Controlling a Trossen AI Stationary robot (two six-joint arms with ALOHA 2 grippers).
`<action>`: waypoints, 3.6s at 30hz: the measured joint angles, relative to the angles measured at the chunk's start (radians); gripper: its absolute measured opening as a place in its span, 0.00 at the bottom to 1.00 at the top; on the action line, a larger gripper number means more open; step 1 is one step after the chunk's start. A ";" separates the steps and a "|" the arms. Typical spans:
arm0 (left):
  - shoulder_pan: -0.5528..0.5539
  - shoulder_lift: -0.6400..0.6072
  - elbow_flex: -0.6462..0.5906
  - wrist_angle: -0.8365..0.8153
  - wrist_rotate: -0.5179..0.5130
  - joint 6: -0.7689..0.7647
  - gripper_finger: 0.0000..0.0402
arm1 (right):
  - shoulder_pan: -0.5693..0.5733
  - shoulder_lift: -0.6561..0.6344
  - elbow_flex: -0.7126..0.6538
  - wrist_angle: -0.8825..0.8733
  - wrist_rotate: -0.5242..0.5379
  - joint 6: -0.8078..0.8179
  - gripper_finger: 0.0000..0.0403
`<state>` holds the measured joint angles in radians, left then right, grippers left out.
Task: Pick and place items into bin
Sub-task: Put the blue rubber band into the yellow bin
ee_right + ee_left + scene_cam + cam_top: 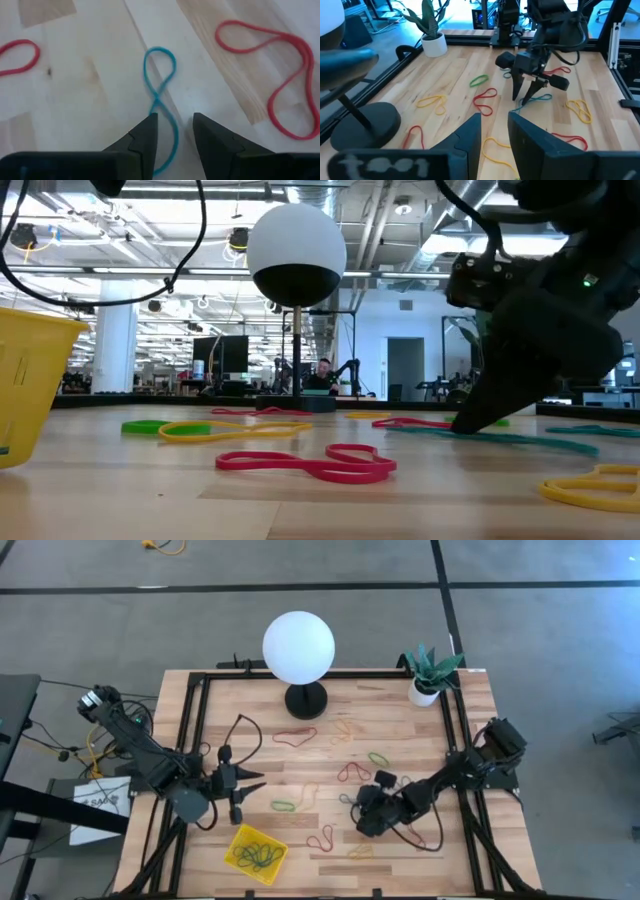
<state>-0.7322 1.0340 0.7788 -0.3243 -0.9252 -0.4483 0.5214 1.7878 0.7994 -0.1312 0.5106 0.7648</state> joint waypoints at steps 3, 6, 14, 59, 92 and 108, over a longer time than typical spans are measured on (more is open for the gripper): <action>0.000 0.000 0.000 0.000 0.005 0.000 0.22 | -0.008 0.000 -0.005 0.002 -0.010 0.039 0.29; 0.000 0.000 0.000 0.000 0.005 -0.001 0.22 | -0.012 -0.002 -0.016 0.009 -0.011 0.047 0.29; 0.000 0.000 0.000 -0.002 0.006 0.008 0.22 | -0.018 -0.002 -0.020 0.003 -0.015 0.034 0.18; 0.000 -0.146 0.000 -0.002 -0.291 0.040 0.22 | -0.093 0.675 1.227 0.162 -0.363 -0.661 0.00; 0.000 -0.188 0.000 -0.232 -0.288 -0.125 0.22 | -0.124 0.154 1.213 -1.011 -0.216 -0.680 0.27; 0.000 -0.236 0.000 -0.568 -0.287 -0.427 0.22 | 0.168 -0.629 -0.044 -0.374 0.092 0.001 0.27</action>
<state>-0.7326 0.7983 0.7784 -0.8920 -1.2125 -0.8749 0.6891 1.1590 0.7557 -0.5055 0.6026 0.7657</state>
